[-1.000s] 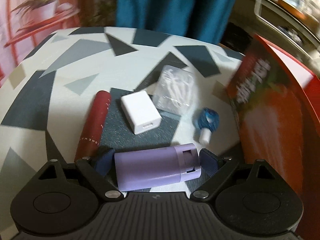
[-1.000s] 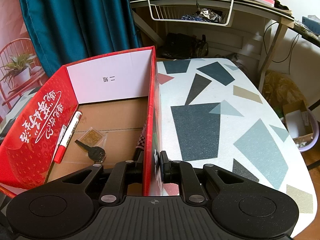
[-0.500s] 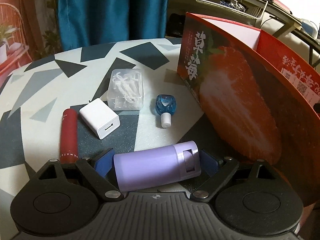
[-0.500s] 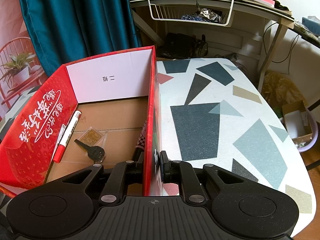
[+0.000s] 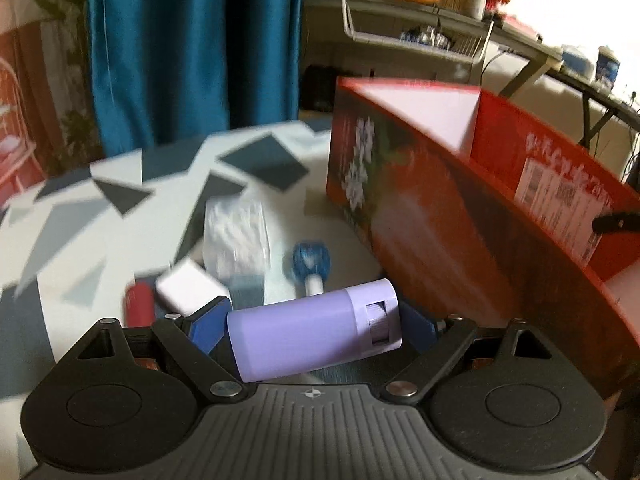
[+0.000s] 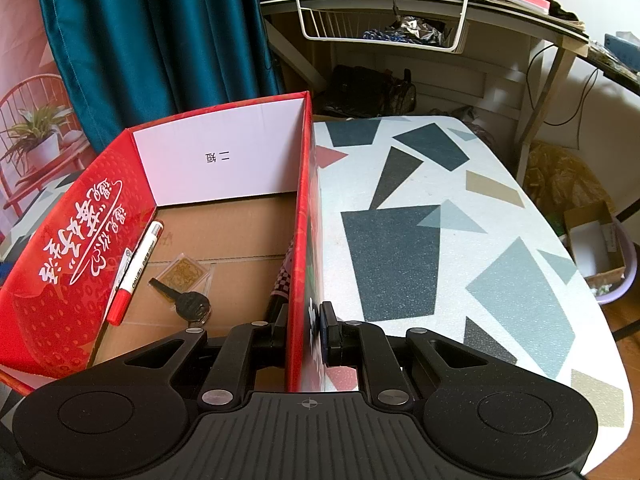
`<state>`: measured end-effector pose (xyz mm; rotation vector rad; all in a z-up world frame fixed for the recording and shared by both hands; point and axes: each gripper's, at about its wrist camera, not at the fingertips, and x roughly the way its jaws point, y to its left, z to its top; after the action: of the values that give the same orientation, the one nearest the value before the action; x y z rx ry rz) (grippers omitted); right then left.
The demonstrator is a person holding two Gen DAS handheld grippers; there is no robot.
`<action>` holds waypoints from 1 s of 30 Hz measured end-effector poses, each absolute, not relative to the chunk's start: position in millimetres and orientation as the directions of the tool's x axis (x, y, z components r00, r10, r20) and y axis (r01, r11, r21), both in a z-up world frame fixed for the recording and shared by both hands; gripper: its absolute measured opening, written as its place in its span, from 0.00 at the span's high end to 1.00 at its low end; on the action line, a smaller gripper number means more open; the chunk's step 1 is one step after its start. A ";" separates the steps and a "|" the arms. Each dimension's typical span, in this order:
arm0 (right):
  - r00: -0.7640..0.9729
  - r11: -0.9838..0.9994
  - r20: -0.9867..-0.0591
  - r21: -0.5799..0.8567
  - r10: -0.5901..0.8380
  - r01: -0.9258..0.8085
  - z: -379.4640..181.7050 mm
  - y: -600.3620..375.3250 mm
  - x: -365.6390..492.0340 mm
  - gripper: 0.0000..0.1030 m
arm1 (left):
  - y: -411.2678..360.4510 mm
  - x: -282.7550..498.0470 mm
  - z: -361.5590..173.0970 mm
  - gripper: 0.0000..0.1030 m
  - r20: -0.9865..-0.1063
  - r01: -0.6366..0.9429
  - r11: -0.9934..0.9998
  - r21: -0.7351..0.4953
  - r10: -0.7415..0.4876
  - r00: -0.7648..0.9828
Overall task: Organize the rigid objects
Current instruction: 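Grasp the purple case across its body with the left gripper and lift, then carry the purple case into the red box and open the left gripper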
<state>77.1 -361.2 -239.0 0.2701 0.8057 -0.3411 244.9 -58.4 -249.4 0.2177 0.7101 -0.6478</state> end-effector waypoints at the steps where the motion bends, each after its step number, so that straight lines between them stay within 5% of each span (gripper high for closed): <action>1: 0.642 0.912 -0.742 0.104 -0.195 0.397 -238.9 -360.8 77.4 0.88 | -58.7 246.5 -244.8 0.11 -0.652 0.624 0.781 -0.024 -0.485 0.583; 19: 0.630 0.914 -0.749 0.085 -0.204 0.397 -238.2 -360.4 78.4 0.89 | -114.3 254.4 -181.0 0.11 -0.427 0.729 0.684 0.007 -0.657 0.621; 30: 0.623 0.917 -0.755 0.076 -0.204 0.392 -237.8 -359.2 79.3 0.89 | -166.9 245.4 -196.2 0.11 -0.446 0.822 0.568 0.043 -0.726 0.524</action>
<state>79.3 -359.2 -237.8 0.2435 0.8312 -0.3461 245.4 -166.9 -196.2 0.2621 0.4048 -0.9386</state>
